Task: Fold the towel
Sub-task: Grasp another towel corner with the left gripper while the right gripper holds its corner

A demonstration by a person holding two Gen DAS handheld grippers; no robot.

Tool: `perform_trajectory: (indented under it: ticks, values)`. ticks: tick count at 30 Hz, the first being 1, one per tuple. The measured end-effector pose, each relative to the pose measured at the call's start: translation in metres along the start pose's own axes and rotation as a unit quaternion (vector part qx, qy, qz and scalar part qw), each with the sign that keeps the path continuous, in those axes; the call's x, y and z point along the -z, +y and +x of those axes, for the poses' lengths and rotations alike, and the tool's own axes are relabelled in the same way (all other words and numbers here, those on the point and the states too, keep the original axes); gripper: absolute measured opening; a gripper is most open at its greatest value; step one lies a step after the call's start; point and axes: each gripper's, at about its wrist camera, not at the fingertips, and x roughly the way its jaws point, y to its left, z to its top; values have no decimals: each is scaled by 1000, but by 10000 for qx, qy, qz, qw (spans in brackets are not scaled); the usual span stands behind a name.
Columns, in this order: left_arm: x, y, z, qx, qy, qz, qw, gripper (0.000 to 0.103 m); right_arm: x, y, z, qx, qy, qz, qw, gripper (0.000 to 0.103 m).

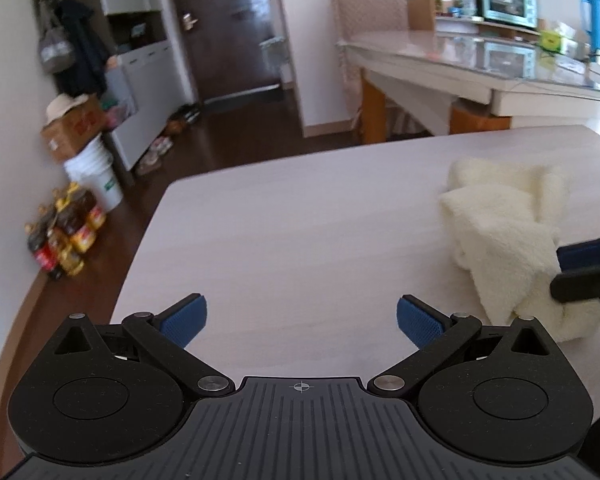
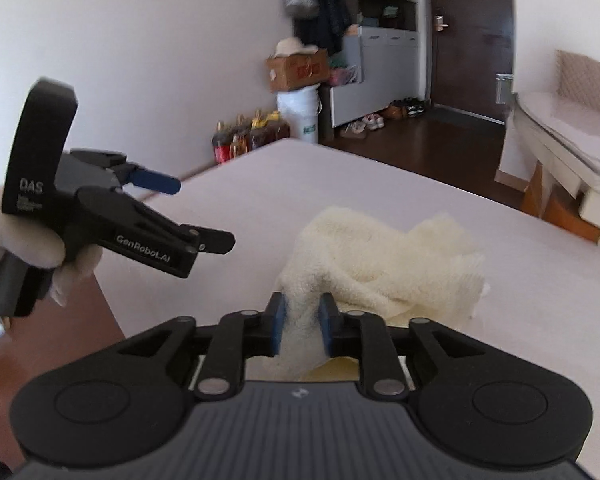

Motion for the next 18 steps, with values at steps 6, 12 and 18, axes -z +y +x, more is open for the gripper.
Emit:
perform_trajectory:
  ticks: [6,12,18]
  values:
    - [-28,-39,-10,911,-326,613,9934,103,14,-51,-43,843,-355,707,9933,36]
    - [-49,-101,-1,1505,-451,1401,9776,103,26,-84,-46,1187,-367,1038,9868,36]
    - [-53,-152,23,1562,-338,2129,9639,97,37,-97,-44,1122,-440,1187,9856,38]
